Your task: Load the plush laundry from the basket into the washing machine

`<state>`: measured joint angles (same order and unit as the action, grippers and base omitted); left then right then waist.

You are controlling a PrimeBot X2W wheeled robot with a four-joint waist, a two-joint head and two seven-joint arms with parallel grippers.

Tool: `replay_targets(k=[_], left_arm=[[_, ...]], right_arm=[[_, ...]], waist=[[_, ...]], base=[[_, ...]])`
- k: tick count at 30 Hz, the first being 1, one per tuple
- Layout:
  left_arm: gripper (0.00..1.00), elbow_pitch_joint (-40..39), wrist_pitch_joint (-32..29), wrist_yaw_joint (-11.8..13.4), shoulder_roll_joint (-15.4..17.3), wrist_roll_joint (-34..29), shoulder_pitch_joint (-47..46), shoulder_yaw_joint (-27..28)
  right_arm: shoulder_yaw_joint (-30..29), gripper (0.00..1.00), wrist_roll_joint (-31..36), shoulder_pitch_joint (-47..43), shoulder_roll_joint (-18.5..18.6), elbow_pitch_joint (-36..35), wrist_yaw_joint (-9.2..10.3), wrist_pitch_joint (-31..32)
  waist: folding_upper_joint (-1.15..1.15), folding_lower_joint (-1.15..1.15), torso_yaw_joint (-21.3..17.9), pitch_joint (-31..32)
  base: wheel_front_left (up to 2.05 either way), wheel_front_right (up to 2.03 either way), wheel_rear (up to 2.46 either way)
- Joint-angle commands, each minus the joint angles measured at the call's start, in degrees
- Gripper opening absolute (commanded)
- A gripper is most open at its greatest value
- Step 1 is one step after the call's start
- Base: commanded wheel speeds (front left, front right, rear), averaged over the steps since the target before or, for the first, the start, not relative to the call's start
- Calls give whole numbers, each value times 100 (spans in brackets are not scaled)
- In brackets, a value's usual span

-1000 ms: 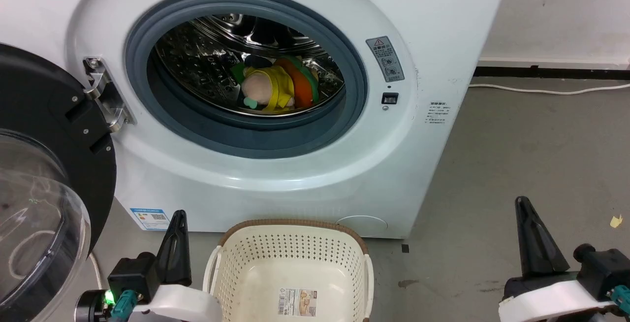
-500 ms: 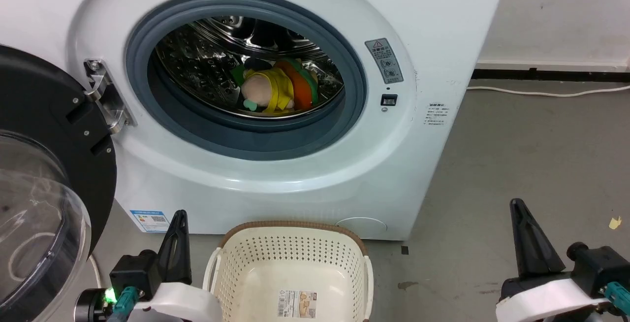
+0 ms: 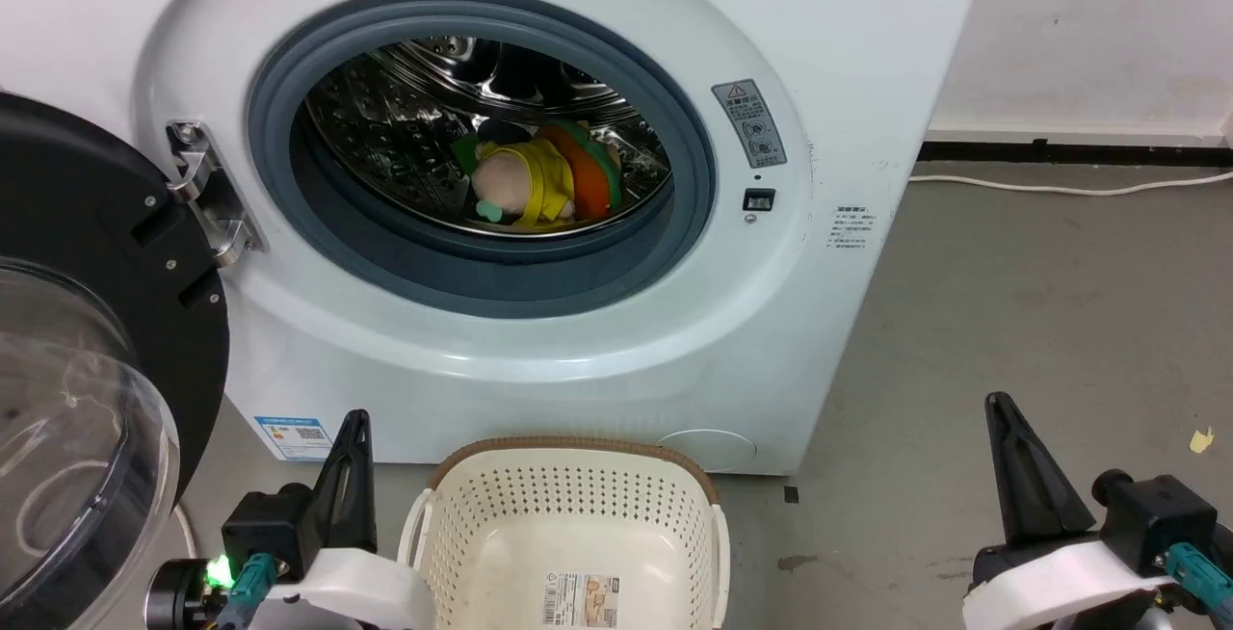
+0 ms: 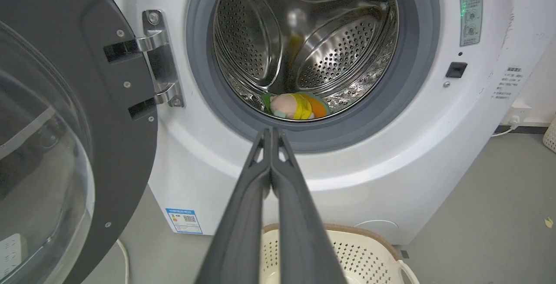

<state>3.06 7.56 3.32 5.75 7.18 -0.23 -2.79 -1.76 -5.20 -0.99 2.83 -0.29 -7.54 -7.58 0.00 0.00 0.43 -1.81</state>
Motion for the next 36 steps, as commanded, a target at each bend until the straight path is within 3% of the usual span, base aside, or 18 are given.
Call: replay_targets(k=[1,36], left_arm=[[0,-45,-33,-42,-42,-50,12,27],[0,-189,-431,-202,-177,-418,18,166]], right_arm=[[8,0,57,39,2,14,3,34],[101,0,312,72,3,22,4,432]], waist=[[0,0,-1,4],[0,0,-24,102]], base=[[0,0,0],[0,0,0]])
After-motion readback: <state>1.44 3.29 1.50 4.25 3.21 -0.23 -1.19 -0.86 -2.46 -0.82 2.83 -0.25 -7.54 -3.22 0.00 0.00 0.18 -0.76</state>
